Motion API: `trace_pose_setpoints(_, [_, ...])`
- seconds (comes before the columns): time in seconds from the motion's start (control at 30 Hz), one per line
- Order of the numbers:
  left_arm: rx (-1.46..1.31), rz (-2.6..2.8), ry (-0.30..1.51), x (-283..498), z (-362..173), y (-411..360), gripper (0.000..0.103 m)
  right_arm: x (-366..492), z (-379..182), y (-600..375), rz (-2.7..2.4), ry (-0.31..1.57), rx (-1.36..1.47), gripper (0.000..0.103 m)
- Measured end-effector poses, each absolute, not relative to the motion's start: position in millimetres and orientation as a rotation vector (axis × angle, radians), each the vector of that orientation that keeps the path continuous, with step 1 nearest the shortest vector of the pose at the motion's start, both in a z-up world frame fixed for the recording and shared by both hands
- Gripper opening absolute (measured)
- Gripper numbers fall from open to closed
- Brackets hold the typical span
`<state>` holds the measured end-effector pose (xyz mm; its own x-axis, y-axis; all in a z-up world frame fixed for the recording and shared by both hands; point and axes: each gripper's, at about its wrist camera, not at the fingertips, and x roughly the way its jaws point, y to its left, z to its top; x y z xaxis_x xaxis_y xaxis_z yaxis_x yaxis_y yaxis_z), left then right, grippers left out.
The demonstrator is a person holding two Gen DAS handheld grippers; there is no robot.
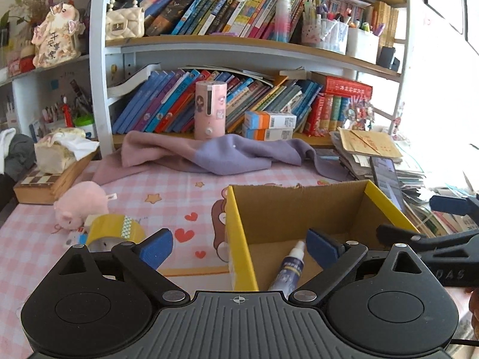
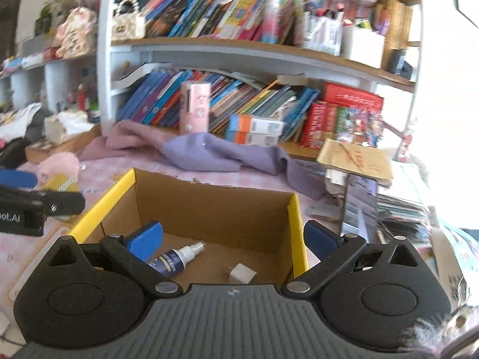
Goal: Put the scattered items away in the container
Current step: 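Withdraw both tools from the yellow box back toward the table items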
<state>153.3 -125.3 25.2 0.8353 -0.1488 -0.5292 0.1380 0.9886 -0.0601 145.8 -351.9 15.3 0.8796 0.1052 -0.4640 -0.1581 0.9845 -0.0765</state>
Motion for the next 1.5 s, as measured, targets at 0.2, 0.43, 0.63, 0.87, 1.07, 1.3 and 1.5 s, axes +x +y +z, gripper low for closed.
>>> trace_pose_setpoints(0.2, [-0.012,-0.191,0.554,129.8,22.7,-91.7,0.097,115.0,17.3,-337.3,-0.016,0.459,-0.028,0.102])
trace_pose_setpoints(0.43, [-0.047,-0.239,0.58,114.4,17.7,-49.0,0.098,73.8,17.7,-300.9,-0.126,0.442,-0.022,0.102])
trace_pose_setpoints(0.63, [-0.034,-0.319,0.609,104.2,10.7,-28.9,0.098,41.5,11.5,-267.2,-0.18,0.47,-0.042,0.102])
trace_pose_setpoints(0.87, [-0.008,-0.365,0.647,91.4,-0.5,-4.2,0.098,19.8,-1.9,-231.0,-0.2,0.534,-0.03,0.103])
trace_pose_setpoints(1.07, [-0.044,-0.283,0.673,83.8,-5.5,33.0,0.098,25.3,-5.7,-191.0,-0.091,0.56,-0.078,0.103])
trace_pose_setpoints(1.3, [-0.1,-0.15,0.683,77.1,-7.3,78.6,0.098,42.6,-8.0,-143.5,0.06,0.56,-0.148,0.103])
trace_pose_setpoints(1.5, [-0.126,-0.088,0.692,77.8,-10.2,104.1,0.098,54.2,-12.1,-113.0,0.151,0.57,-0.195,0.103])
